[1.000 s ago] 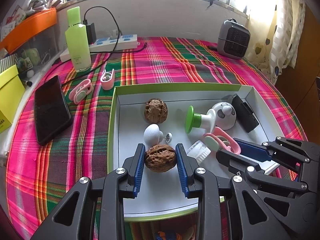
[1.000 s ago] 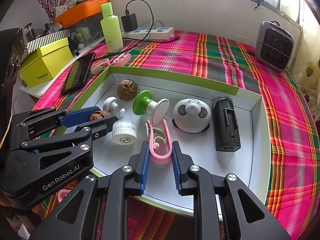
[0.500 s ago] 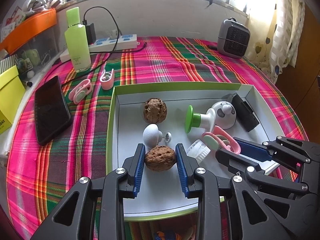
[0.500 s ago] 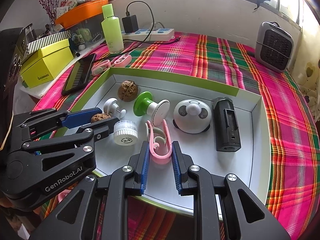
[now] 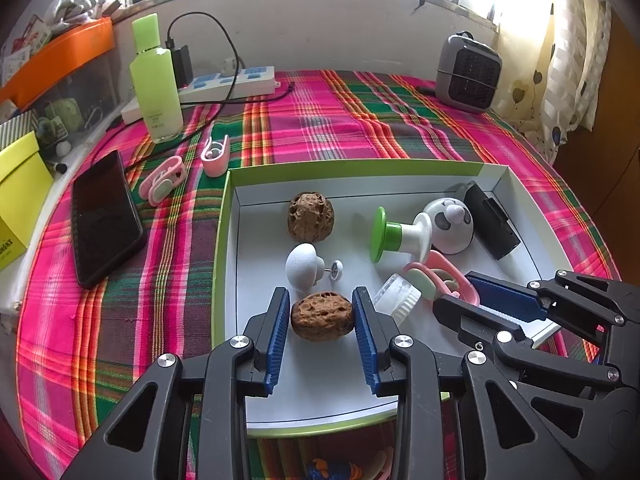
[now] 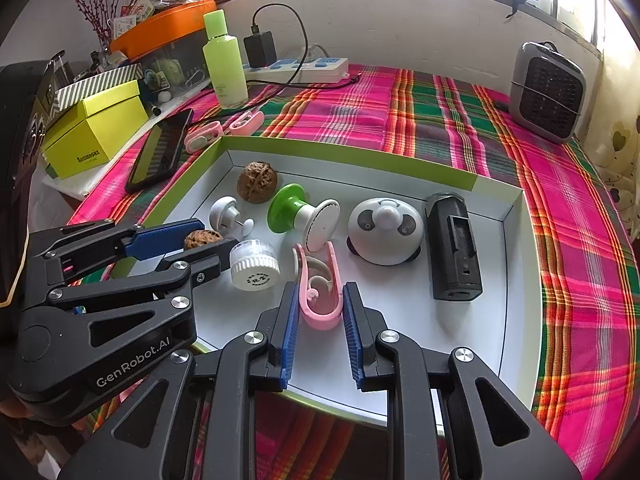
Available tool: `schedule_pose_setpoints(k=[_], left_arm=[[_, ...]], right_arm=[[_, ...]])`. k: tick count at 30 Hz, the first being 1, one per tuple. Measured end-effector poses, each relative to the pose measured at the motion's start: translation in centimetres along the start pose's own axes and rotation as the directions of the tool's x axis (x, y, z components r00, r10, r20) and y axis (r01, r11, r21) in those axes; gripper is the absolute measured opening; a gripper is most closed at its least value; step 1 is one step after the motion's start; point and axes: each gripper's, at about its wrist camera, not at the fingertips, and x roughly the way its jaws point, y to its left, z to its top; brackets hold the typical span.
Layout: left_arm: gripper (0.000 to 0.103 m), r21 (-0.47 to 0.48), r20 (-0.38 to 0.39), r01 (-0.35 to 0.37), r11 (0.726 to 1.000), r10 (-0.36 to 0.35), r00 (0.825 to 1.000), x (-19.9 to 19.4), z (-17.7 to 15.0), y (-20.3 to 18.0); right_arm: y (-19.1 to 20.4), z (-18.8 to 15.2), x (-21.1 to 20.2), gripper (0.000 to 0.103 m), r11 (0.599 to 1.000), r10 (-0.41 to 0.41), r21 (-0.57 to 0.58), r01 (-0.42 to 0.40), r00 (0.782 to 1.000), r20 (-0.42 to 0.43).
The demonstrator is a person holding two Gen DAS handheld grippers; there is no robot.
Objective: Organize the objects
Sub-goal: 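Lower the walnut and pink clip into the box and open both tools, then withdraw both tools toward the blue-orange toy and the other pink clip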
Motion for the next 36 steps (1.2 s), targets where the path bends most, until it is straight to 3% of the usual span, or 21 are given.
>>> schedule_pose_setpoints(k=[15,25,36], left_arm=[[0.040,-0.010,0.007,0.010,1.000,-0.010,1.000,-0.8,-0.2,-0.1],[0.041,-0.027,0.032,0.006,1.000,-0.005,0.999,-2.2,-0.6,0.1],[0.041,-0.041,0.063,0.008,0.999,-0.006,0.998,-4.1,-1.6,0.2]], right_arm=[[0.2,-0.2,-0.8,0.024,1.000,-0.010,0.005,0.010,1.000,0.021],[0.2,-0.7,-1.8,0.033,1.000,-0.020,0.023,0.019,0.999,0.041],[1.0,-1.2,-3.4,0.034,0.999,-0.027,0.024,0.026,0.997,0.077]])
